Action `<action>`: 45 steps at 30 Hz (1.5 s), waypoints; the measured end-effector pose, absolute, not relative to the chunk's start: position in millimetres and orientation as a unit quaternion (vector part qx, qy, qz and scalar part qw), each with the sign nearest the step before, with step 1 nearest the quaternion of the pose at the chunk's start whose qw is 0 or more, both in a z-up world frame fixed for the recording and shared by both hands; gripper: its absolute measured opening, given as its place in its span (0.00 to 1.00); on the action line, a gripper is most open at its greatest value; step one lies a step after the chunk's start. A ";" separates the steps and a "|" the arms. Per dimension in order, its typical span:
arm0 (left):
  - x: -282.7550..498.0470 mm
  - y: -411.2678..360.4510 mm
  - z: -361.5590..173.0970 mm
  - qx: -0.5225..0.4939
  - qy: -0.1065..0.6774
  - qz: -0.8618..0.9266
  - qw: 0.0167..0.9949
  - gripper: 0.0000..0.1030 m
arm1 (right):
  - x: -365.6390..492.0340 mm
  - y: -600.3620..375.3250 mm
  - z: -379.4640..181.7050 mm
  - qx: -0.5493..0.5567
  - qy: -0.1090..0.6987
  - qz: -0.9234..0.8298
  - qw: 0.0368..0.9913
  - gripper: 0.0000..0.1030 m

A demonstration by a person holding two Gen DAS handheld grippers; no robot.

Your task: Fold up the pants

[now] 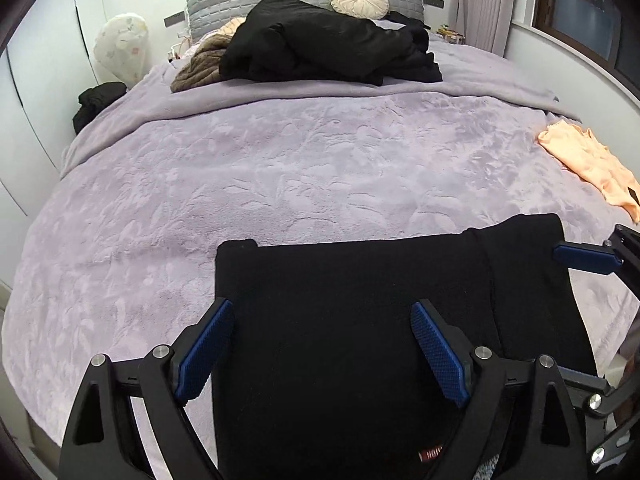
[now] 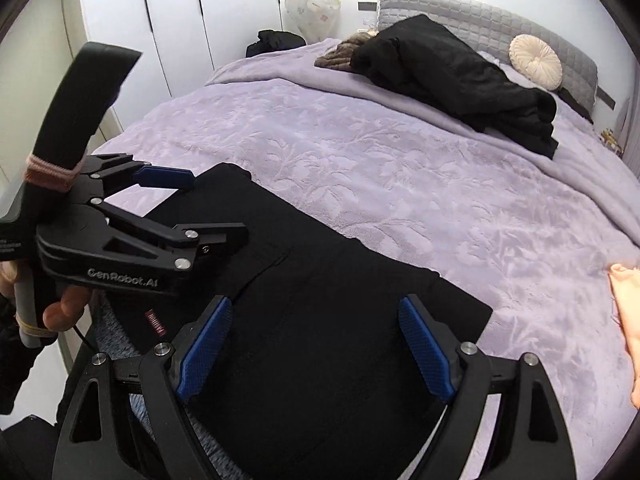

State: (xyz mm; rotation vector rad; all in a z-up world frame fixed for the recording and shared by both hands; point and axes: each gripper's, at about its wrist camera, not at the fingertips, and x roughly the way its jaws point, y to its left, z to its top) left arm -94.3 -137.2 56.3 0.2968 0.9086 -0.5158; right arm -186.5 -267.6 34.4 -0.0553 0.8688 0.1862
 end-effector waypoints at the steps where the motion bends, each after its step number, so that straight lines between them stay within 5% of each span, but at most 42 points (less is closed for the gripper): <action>1: -100.3 -131.7 59.5 0.141 0.430 -0.238 0.859 0.88 | -196.0 -263.9 37.3 -0.034 0.417 0.089 0.904 0.86; 16: -140.7 -81.6 42.1 0.134 0.451 -0.196 0.861 0.88 | -224.6 -237.1 11.5 -0.047 0.455 0.097 0.884 0.86; 19: -142.4 -71.3 37.9 0.121 0.455 -0.201 0.859 0.88 | -231.2 -242.1 6.4 -0.051 0.453 0.086 0.886 0.94; 21: -146.0 -62.0 36.2 0.118 0.452 -0.200 0.861 0.99 | -238.7 -247.5 5.6 -0.062 0.453 0.077 0.886 0.95; 27: -155.5 -18.4 33.3 0.094 0.456 -0.197 0.863 1.00 | -259.7 -280.2 -9.3 -0.041 0.495 0.041 0.867 0.99; 35: -152.5 -34.0 49.1 0.118 0.429 -0.206 0.871 1.00 | -254.3 -239.4 51.3 -0.067 0.388 0.081 0.916 0.99; 41: -148.4 -32.3 18.6 0.128 0.462 -0.206 0.853 1.00 | -217.7 -213.4 4.1 -0.144 0.432 0.075 0.887 0.99; 45: -145.3 -4.7 16.4 0.088 0.485 -0.219 0.842 1.00 | -235.1 -237.4 -1.6 -0.098 0.438 0.097 0.888 0.99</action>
